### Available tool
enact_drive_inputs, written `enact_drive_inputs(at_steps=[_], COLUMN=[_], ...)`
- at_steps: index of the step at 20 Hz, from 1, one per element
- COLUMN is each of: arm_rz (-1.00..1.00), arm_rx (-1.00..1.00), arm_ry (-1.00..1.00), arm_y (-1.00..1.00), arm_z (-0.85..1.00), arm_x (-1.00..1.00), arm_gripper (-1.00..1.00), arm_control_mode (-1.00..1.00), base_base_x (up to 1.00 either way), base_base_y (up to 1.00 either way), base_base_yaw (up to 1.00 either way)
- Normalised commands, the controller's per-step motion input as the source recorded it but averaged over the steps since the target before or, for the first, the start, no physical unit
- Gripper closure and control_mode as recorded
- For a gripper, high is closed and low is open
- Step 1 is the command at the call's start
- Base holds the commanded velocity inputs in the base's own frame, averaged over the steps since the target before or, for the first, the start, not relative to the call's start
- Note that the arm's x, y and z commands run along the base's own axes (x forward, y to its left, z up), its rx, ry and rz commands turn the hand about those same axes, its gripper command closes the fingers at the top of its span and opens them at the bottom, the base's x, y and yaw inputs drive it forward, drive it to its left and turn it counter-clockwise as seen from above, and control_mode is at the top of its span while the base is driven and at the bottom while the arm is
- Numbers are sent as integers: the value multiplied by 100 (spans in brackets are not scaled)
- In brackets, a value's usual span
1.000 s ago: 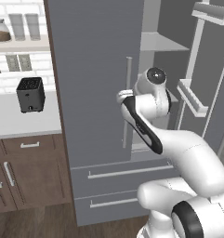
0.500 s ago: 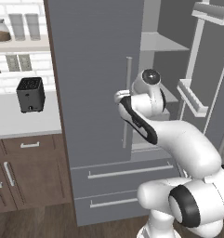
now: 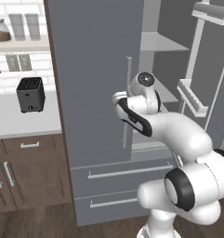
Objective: Take the strawberry from the fridge and place it on top of the pancake, located on the dining counter.
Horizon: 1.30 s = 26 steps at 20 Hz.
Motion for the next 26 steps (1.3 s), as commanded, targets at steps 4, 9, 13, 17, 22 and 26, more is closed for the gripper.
enact_drive_inputs(at_steps=[4, 9, 13, 17, 22, 26], arm_rz=[0, 0, 0, 0, 0, 2], arm_rx=[0, 0, -1, -3, -2, 0], arm_ry=[0, 0, 0, -1, -2, 3], arm_y=[0, 0, 0, 6, 22, 78], arm_z=[-16, -13, -18, -32, -30, -7], arm_x=[40, 38, 31, 41, 36, 7], arm_gripper=[-100, -100, 100, 100, 100, 100], arm_control_mode=[-100, -100, -100, -100, -100, -100], base_base_x=[0, 0, 0, 0, 0, 0], base_base_y=[0, 0, 0, 0, 0, 0], base_base_yaw=[0, 0, 0, 0, 0, 0])
